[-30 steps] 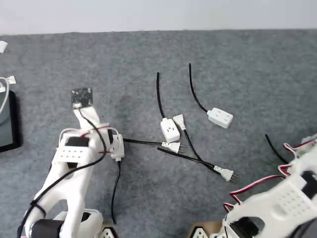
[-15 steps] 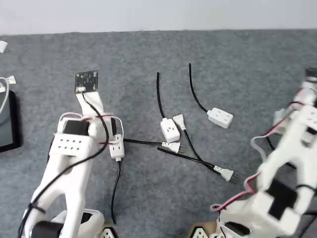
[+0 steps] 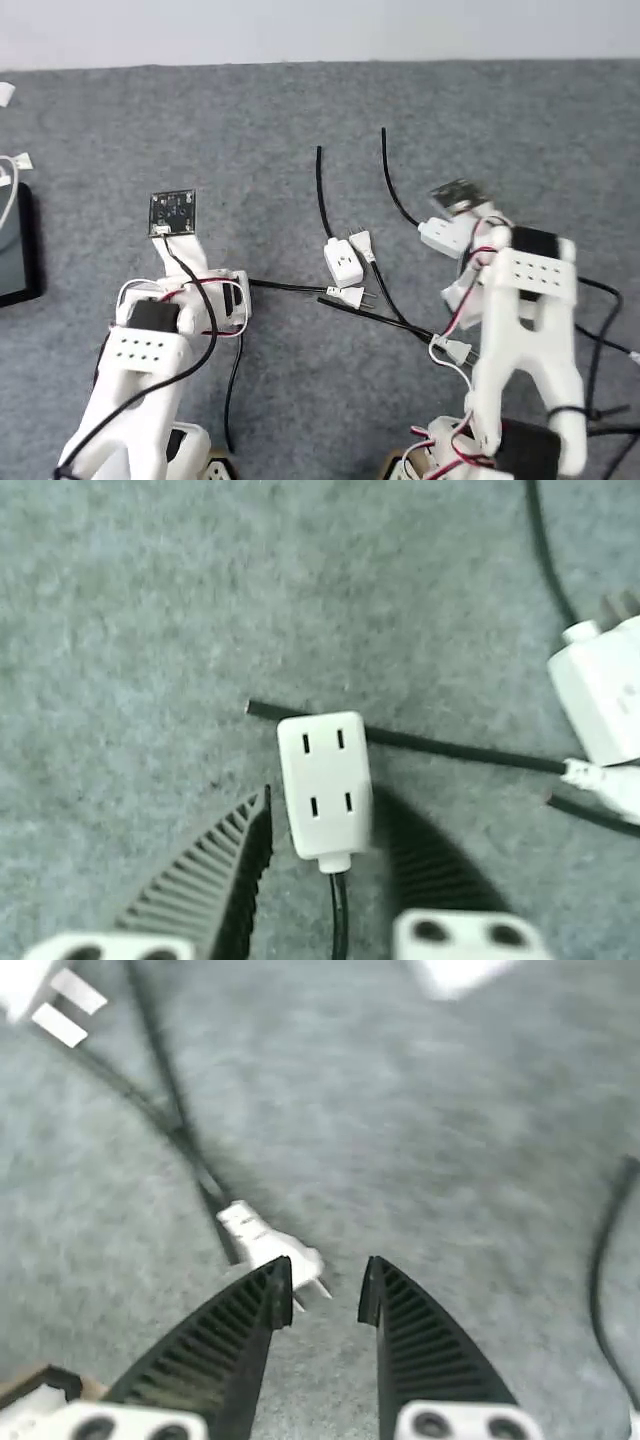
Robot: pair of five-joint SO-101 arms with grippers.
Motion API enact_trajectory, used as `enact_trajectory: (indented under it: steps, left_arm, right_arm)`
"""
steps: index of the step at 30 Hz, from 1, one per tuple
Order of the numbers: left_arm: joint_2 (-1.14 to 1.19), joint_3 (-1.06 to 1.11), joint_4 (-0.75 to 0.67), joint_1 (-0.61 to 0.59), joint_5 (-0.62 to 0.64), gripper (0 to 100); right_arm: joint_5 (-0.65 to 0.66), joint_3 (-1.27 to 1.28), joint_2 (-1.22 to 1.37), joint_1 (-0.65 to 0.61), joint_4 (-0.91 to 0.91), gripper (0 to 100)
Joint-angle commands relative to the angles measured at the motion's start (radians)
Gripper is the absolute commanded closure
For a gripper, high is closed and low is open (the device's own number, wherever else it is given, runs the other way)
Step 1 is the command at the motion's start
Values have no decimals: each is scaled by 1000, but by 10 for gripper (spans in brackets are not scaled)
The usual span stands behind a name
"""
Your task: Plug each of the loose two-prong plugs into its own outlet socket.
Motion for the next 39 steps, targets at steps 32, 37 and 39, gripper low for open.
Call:
enact_trajectory:
  steps: [32, 37, 39]
  left_arm:
    - [341, -111, -84, 0, 86, 739]
    - [341, -110, -86, -2, 83, 739]
    - [341, -110, -87, -2, 81, 739]
  right_arm:
    - [535, 94, 214, -122, 51, 885]
    - [555, 129, 205, -124, 61, 883]
    - [555, 140, 213, -131, 48, 885]
